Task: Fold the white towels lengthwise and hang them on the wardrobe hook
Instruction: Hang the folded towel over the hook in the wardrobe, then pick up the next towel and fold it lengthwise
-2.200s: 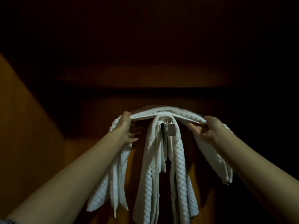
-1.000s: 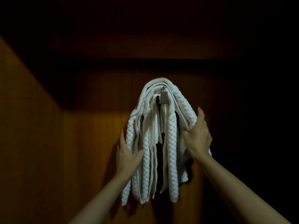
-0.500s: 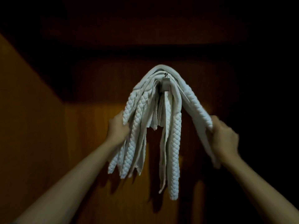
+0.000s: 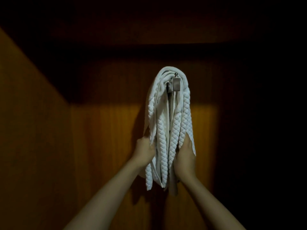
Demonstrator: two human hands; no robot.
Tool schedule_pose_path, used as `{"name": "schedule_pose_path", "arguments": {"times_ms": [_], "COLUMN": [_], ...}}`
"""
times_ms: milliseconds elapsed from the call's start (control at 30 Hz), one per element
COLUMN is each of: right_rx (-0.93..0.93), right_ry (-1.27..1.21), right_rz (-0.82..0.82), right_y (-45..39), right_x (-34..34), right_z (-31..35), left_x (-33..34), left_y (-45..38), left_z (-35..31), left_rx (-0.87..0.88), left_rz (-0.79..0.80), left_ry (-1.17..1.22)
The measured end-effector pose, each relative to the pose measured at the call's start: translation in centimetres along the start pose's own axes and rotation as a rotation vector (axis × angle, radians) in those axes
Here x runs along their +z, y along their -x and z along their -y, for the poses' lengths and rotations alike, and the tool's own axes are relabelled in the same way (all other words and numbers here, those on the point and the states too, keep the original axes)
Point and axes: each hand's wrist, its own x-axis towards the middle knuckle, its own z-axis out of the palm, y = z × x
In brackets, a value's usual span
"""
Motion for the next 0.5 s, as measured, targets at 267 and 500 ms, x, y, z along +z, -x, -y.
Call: {"name": "schedule_pose_path", "arguments": {"times_ms": [267, 500], "right_rx": [0.035, 0.264], "right_ry": [-0.388, -0.160], "right_rz": [0.622, 0.631], "right_y": [3.2, 8.7], "right_x": [-3.3, -8.3], "right_z": [-1.5, -2.4], "left_x": [-0.6, -2.7], "left_y": [5.2, 11.8], "left_z": [0.6, 0.2], "left_rx": [0.058, -0.143], "left_rz": [0.404, 0.887], "left_ry": [0.033, -0.349]}}
